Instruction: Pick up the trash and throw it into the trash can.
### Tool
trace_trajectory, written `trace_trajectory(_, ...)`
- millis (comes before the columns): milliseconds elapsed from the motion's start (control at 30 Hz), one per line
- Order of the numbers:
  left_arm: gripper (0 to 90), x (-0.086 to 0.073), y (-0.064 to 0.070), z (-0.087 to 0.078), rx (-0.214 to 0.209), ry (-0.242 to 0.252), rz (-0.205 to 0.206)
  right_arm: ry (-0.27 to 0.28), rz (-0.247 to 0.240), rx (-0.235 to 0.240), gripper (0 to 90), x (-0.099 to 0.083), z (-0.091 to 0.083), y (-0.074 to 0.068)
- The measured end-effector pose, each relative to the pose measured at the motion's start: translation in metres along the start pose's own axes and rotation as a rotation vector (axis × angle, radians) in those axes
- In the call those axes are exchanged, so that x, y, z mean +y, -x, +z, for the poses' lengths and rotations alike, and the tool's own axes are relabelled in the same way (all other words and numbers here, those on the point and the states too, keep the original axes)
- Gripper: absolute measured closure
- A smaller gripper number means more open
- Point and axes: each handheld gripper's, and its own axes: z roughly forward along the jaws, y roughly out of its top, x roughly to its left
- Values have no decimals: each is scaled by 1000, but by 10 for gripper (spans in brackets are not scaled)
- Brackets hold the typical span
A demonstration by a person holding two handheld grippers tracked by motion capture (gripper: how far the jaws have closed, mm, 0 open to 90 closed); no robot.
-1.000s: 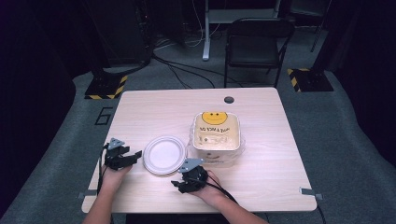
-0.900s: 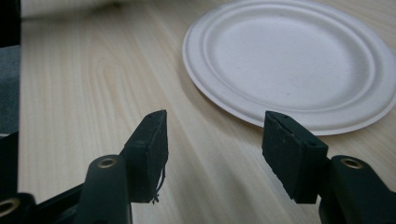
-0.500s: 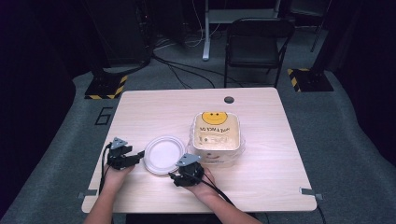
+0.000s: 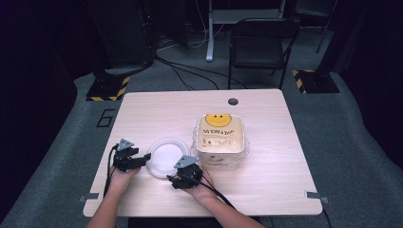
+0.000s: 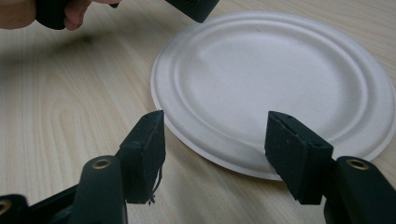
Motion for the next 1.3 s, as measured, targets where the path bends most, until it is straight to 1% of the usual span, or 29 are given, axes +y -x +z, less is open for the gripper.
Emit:
trace_trajectory(100, 326, 0, 0, 1, -1, -1, 1, -13, 5, 1, 372, -1, 2, -1)
trace_trajectory(267, 326, 0, 1, 1, -5, 1, -5, -13, 1, 5, 374, -1, 2, -1)
trace_trajectory(367, 327, 1, 4, 2, -11, 1, -13, -19, 1, 11, 374, -2, 3, -2)
trace_trajectory(400, 328, 3, 6, 3, -19, -3, -19, -22, -1, 12, 374, -2, 3, -3)
trace_trajectory(500, 333, 3, 9, 6, -25, -3, -13, -24, 0, 15, 376, -3, 3, -3)
trace_trajectory(533, 334, 4, 12, 9, -30, -19, 1, -27, -5, 15, 380, -4, 3, -4)
trace_trajectory(667, 340, 4, 15, 13, -38, -33, 8, -32, -12, 25, 388, -4, 3, -4)
trace_trajectory(767, 357, 4, 16, 15, -59, -36, 1, -40, -7, 28, 393, -4, 4, -4)
trace_trajectory(933, 442, 5, 15, 18, -120, -28, -38, -46, -13, 25, 395, -4, 5, -5)
trace_trajectory(967, 461, 5, 15, 18, -120, -28, -38, -46, -13, 25, 395, -4, 5, -5)
trace_trajectory(1000, 481, 6, 16, 18, -135, -19, -33, -46, -17, 23, 395, -4, 5, -6)
trace_trajectory(1033, 492, 6, 16, 17, -145, -23, -30, -45, -19, 20, 395, -5, 5, -6)
trace_trajectory(1100, 516, 7, 17, 16, -164, -9, -33, -46, -23, 17, 394, -5, 5, -6)
trace_trajectory(1133, 519, 8, 18, 15, -164, 3, -34, -46, -22, 15, 393, -5, 5, -7)
trace_trajectory(1167, 525, 8, 18, 15, -164, 3, -34, -46, -24, 12, 392, -5, 5, -7)
trace_trajectory(1233, 541, 10, 18, 10, -184, 21, -45, -42, -29, 10, 392, -5, 5, -7)
trace_trajectory(1300, 573, 10, 18, 9, -187, 29, -47, -40, -29, 9, 392, -5, 5, -7)
